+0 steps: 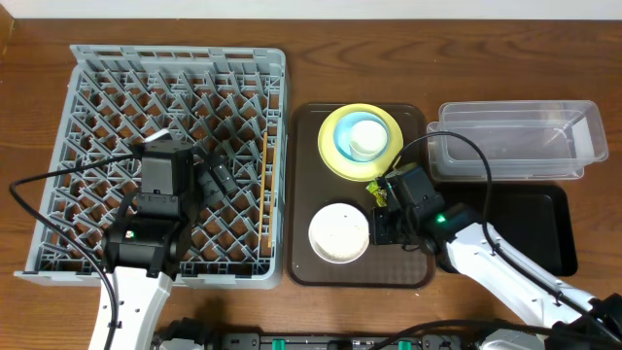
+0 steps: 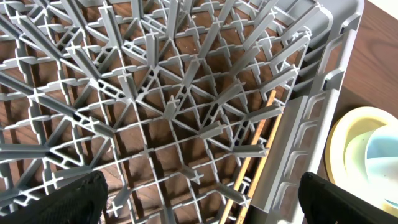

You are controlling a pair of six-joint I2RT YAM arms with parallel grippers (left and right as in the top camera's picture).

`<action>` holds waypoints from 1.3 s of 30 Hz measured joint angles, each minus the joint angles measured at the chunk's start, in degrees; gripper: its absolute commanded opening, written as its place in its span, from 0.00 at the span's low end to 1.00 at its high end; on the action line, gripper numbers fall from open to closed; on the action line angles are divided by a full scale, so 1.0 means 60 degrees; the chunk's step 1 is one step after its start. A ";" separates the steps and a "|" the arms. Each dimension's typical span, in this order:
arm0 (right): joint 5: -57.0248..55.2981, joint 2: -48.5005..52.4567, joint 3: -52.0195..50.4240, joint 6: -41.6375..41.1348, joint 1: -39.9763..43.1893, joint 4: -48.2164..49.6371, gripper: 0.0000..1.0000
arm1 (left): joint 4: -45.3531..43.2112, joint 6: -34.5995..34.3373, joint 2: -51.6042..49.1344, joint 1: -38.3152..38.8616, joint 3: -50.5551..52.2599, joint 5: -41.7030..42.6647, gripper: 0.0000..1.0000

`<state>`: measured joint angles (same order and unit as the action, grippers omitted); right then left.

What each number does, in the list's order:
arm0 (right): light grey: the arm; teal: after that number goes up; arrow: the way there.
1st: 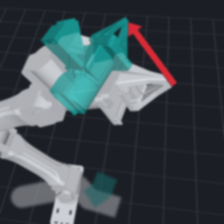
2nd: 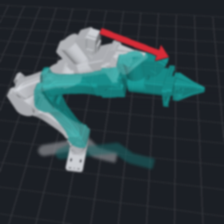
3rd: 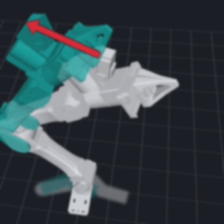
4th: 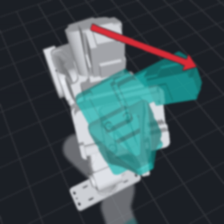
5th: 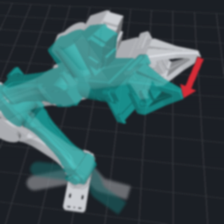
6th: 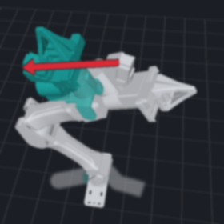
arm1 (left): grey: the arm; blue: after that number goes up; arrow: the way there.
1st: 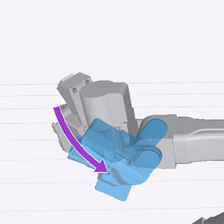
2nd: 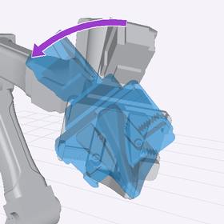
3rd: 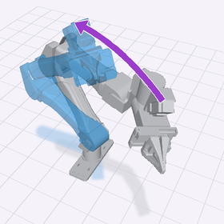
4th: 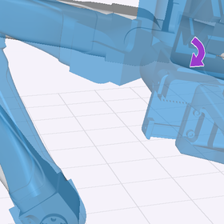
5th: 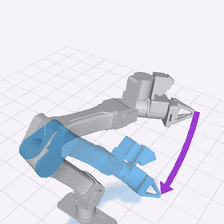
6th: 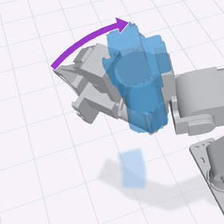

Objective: Sort waste into correct bins and load items into the dishwasher
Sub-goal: 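Close the right gripper on the yellow wrapper beside the rice bowl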

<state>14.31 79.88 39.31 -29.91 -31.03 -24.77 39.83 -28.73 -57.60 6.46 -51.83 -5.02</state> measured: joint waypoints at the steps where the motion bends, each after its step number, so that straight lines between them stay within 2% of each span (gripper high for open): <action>1: 0.0149 0.0000 0.0000 0.0095 -0.0011 0.0058 0.03 | 0.0000 0.0000 0.0000 0.0004 0.0000 0.0000 0.99; 4: 0.0423 0.0000 0.0025 0.0557 -0.0007 -0.0157 0.04 | -0.0004 0.0000 0.0000 0.0004 0.0000 0.0000 0.99; 11: 0.0117 -0.0015 0.1104 0.1676 0.0229 -0.2459 0.07 | 0.0004 0.0000 0.0000 0.0004 0.0000 0.0000 0.99; 13: -0.0076 -0.0047 0.1483 0.1927 0.0317 -0.2674 0.13 | 0.0000 0.0000 0.0000 0.0000 0.0000 0.0000 0.99; 14: -0.0248 -0.0080 0.1657 0.2109 0.0321 -0.2725 0.22 | -0.0004 0.0000 0.0000 0.0000 0.0000 0.0000 0.99; 15: -0.0412 -0.0120 0.1803 0.2302 0.0313 -0.2736 0.25 | 0.0000 0.0000 0.0000 0.0004 0.0000 0.0000 0.99; 18: -0.1366 -0.0197 0.1934 0.2667 0.0313 -0.2871 0.25 | 0.0000 0.0000 0.0000 0.0000 0.0000 0.0000 0.99; 21: -0.2386 -0.0197 0.1934 0.2820 0.0313 -0.3184 0.33 | 0.0000 0.0000 -0.0004 0.0004 0.0000 0.0000 0.99; 23: -0.2845 -0.0197 0.1927 0.2871 0.0313 -0.3187 0.39 | 0.0000 0.0000 -0.0004 0.0000 0.0000 0.0000 0.99; 28: -0.3705 -0.0164 0.1676 0.2998 0.0313 -0.3034 0.49 | 0.0000 0.0000 -0.0004 0.0004 0.0000 0.0000 0.99; 33: -0.4040 -0.0066 0.1031 0.3038 0.0313 -0.2215 0.53 | 0.0000 0.0000 -0.0004 0.0000 0.0000 0.0000 0.99; 39: -0.3832 -0.0062 0.0361 0.3045 0.0313 -0.1260 0.54 | 0.0000 0.0000 -0.0007 0.0004 0.0000 0.0000 0.99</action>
<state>-8.69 79.50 41.47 -11.64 -29.15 -32.34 39.83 -28.73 -57.65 6.48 -51.83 -5.02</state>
